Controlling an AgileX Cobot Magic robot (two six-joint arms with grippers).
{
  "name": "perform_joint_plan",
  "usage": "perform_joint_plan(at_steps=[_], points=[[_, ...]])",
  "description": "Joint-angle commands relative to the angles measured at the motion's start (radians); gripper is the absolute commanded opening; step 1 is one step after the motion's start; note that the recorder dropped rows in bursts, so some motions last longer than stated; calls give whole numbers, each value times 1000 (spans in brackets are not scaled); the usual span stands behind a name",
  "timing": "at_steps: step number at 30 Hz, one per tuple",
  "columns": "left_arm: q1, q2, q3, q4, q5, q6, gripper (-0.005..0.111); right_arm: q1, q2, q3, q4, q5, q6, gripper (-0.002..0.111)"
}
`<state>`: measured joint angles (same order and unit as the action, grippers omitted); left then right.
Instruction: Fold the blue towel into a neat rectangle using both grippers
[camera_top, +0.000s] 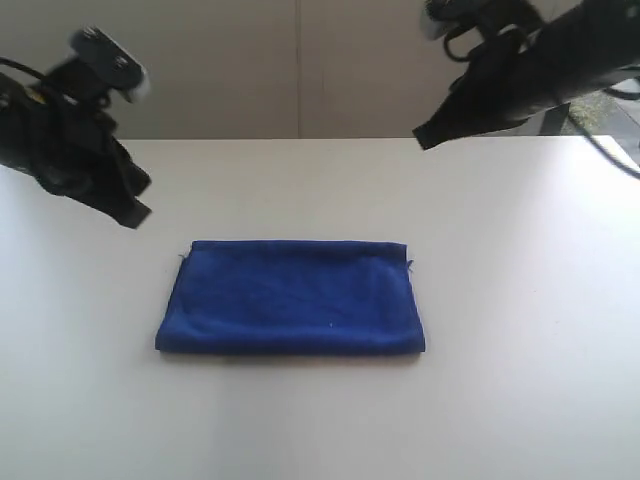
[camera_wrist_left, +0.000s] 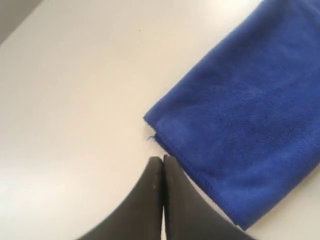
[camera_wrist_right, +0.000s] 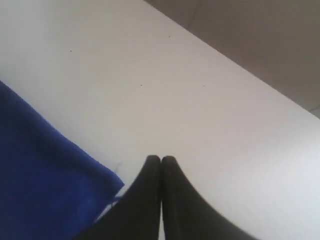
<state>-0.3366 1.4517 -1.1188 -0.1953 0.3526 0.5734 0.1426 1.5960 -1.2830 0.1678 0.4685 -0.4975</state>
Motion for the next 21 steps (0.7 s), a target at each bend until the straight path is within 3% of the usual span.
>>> perform_joint_plan(at_steps=[1,12,15,21], points=[[36,-255,87,-11,70,-89,0,-23,-234,123,-13,53,68,0],[34,-984,401,-125,71,-323,0,-23,-948,553,-11,39,255,0],[34,-1109,500,-203,79,-330,0,-23,-1086,635,-11,60,305,0],[34,-1252,685,-218,71,-338,0,-23,-1235,817,-11,27,385,0]])
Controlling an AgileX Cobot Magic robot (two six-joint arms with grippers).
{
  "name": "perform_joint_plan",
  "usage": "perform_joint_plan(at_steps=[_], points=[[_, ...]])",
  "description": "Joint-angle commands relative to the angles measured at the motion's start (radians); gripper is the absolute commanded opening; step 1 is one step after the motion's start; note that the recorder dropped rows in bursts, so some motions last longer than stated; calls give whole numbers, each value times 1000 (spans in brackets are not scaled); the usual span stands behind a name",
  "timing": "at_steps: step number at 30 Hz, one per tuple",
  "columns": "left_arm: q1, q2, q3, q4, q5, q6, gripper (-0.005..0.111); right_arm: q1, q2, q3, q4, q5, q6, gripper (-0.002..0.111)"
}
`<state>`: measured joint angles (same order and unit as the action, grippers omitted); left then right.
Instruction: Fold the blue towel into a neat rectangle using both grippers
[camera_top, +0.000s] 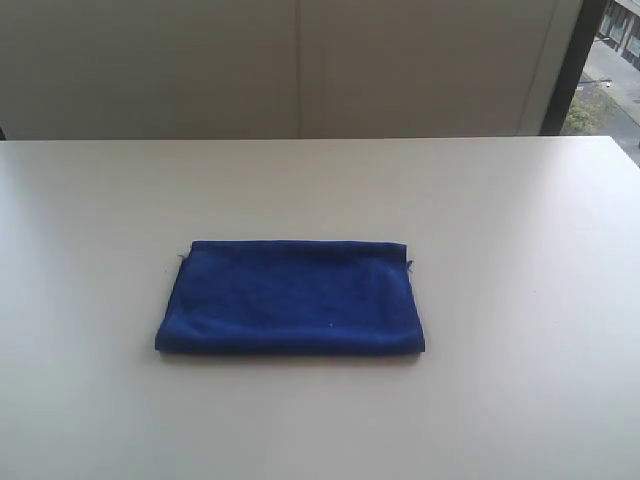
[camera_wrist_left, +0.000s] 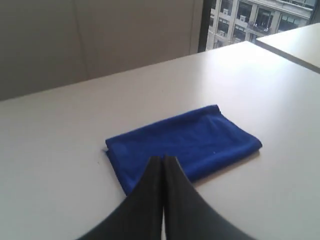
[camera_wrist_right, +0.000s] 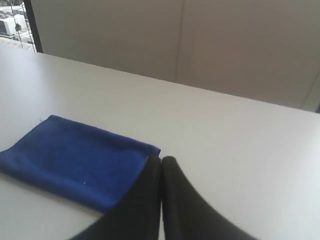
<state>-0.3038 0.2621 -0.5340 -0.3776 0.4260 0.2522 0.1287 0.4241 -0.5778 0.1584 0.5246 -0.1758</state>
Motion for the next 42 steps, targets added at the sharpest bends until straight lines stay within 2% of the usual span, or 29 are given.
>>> perform_joint_plan(at_steps=[1,7,16,22,42], points=[[2,-69,132,-51,-16,-16,0,-9,-66,147,-2,-48,86,0],[2,-74,315,-79,-125,-16,0,-9,-59,340,24,-268,205,0],[2,-74,531,-124,-309,-21,0,-9,-59,494,32,-334,206,0],[2,-74,534,-124,-309,-21,0,-9,-59,529,92,-361,317,0],[2,-74,534,-136,-300,-42,0,-9,-59,529,92,-358,310,0]])
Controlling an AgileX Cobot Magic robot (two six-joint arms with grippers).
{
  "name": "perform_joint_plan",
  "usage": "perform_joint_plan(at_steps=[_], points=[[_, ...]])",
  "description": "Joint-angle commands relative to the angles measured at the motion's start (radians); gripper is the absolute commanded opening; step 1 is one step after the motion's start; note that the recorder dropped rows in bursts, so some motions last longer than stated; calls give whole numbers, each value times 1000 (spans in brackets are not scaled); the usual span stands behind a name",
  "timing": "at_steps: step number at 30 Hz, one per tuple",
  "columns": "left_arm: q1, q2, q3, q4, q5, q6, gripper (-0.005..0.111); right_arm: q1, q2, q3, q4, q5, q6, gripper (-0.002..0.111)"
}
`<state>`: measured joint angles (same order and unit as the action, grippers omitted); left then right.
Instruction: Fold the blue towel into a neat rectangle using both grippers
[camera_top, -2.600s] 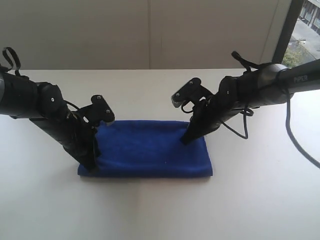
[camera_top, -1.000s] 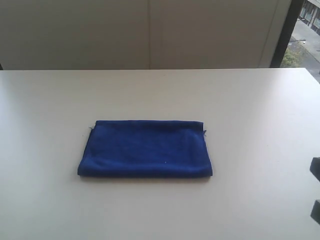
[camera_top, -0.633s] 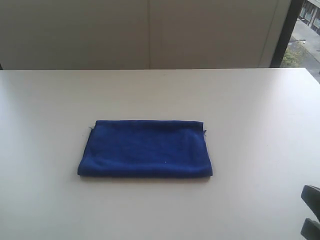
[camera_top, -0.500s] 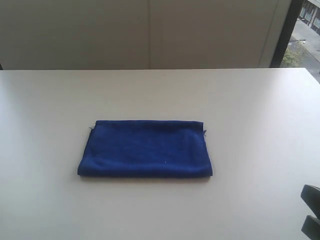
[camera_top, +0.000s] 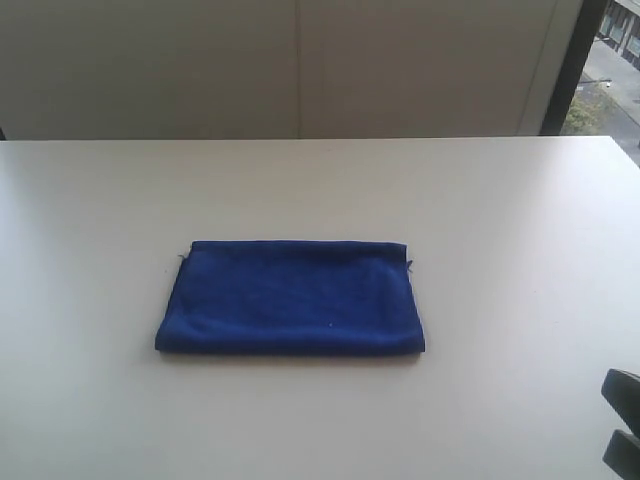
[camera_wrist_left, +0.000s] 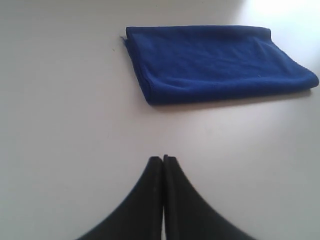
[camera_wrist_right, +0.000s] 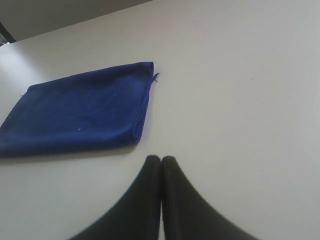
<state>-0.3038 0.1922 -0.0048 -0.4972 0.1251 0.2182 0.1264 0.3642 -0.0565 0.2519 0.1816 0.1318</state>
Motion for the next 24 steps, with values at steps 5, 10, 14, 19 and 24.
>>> perform_joint_plan(at_steps=[5,10,14,19,24], points=[[2,-4,5,-17,1,-8,0,-6,1,8,-1,-15,2,0],[2,-4,5,-15,1,-7,0,-6,1,8,-1,-15,2,0],[2,-4,5,-7,1,-22,0,-6,1,8,-1,-15,2,0],[2,-5,5,56,-14,-66,0,-6,1,8,-1,-15,2,0],[2,-17,5,204,-42,-218,0,-6,1,8,-1,-15,2,0]])
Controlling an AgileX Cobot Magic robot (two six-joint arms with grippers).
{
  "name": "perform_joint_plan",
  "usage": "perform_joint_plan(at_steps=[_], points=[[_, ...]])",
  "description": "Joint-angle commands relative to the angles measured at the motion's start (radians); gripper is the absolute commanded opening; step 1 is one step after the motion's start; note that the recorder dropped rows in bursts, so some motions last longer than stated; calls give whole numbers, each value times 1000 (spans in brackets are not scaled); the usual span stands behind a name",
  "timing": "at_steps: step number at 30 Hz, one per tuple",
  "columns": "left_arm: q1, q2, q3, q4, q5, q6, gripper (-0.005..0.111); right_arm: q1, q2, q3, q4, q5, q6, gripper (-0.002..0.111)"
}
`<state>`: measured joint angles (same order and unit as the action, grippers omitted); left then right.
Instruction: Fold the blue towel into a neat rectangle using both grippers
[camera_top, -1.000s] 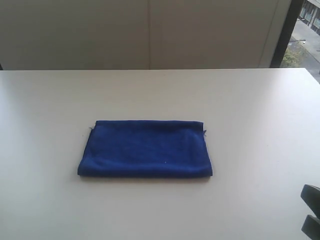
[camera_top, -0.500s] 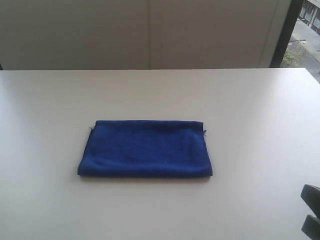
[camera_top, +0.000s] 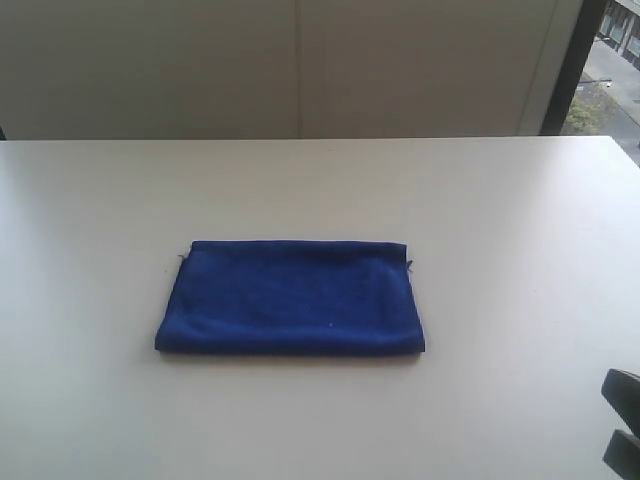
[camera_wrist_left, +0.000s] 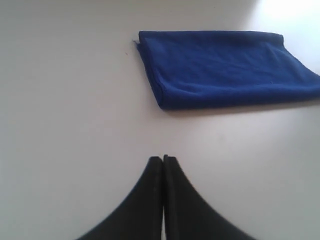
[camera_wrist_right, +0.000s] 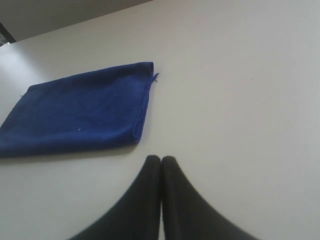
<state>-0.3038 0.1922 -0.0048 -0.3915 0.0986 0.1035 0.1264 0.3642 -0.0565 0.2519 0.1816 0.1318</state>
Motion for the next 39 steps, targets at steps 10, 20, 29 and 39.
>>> perform_joint_plan(at_steps=[10,20,29,39], points=[[108,-192,5,126,105,-104,0,-6,1,8,-1,-15,2,0],[201,-192,5,309,108,-216,0,-6,-1,8,-1,-15,2,0],[201,-192,5,311,126,-73,0,-6,-1,8,-1,-15,2,0],[201,-192,5,330,101,-148,0,-6,-1,8,-1,-15,2,0]])
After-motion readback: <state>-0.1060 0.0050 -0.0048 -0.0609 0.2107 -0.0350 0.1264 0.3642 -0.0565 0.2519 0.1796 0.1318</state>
